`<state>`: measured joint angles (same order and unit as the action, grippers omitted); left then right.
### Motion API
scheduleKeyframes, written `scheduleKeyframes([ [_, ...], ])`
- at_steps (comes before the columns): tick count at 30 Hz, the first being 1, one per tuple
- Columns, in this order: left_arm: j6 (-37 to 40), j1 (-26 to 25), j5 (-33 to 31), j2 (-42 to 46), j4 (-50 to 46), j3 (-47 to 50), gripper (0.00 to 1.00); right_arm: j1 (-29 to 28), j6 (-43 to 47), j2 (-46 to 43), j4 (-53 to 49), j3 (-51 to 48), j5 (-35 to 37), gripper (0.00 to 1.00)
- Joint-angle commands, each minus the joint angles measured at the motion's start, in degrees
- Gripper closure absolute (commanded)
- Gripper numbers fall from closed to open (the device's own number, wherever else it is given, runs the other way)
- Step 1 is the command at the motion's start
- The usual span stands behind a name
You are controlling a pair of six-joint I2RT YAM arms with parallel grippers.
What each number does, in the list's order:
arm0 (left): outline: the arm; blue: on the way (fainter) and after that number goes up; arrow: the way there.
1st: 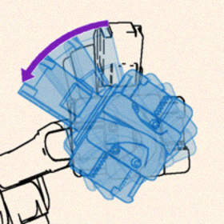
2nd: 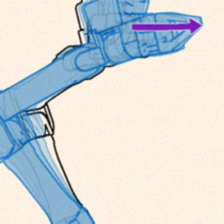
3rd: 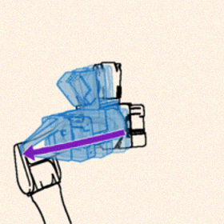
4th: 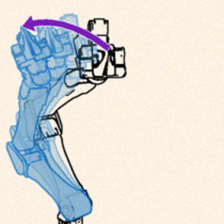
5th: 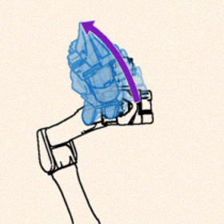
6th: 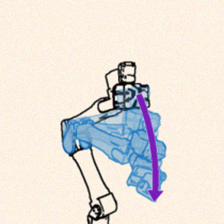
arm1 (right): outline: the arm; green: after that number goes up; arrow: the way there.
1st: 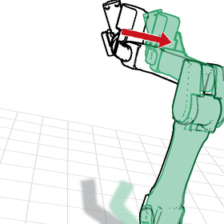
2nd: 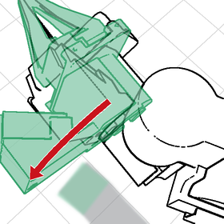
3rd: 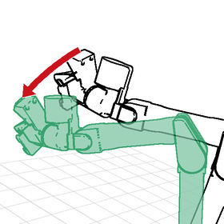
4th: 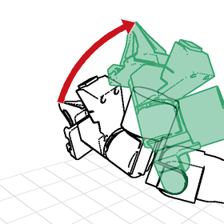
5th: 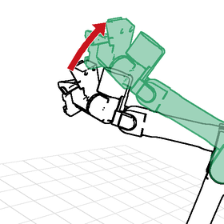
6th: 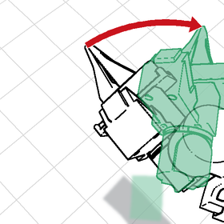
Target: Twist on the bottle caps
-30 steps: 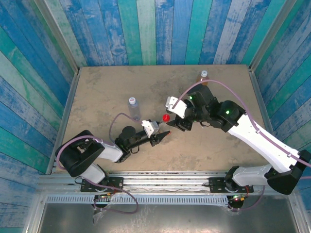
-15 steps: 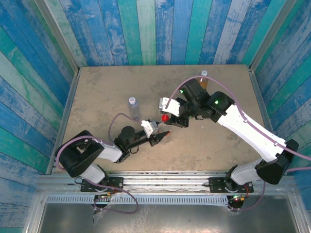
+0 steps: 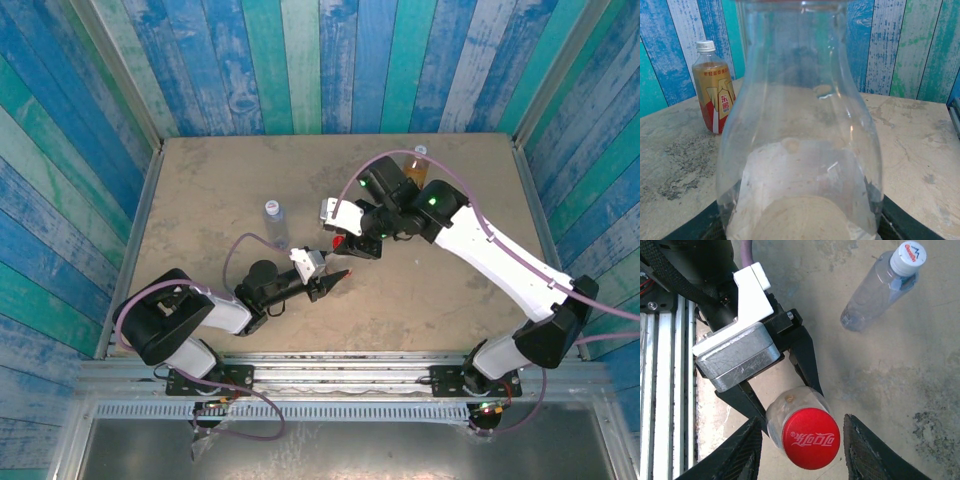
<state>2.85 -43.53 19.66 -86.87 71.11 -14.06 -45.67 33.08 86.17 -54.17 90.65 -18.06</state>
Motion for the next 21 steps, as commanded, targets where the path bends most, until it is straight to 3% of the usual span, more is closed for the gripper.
scheduleKeyframes([
  [1, 0.73, 0.40, 0.00, -1.54, -11.90, 2.59, 0.46, 0.41, -0.73, 0.66, -2.02, 1.29, -0.74, 0.54],
  [21, 0.66, 0.42, 0.09, -1.73, -11.79, 2.63, 0.46, 0.75, -2.23, 2.60, -3.83, 2.60, -1.88, 0.66],
])
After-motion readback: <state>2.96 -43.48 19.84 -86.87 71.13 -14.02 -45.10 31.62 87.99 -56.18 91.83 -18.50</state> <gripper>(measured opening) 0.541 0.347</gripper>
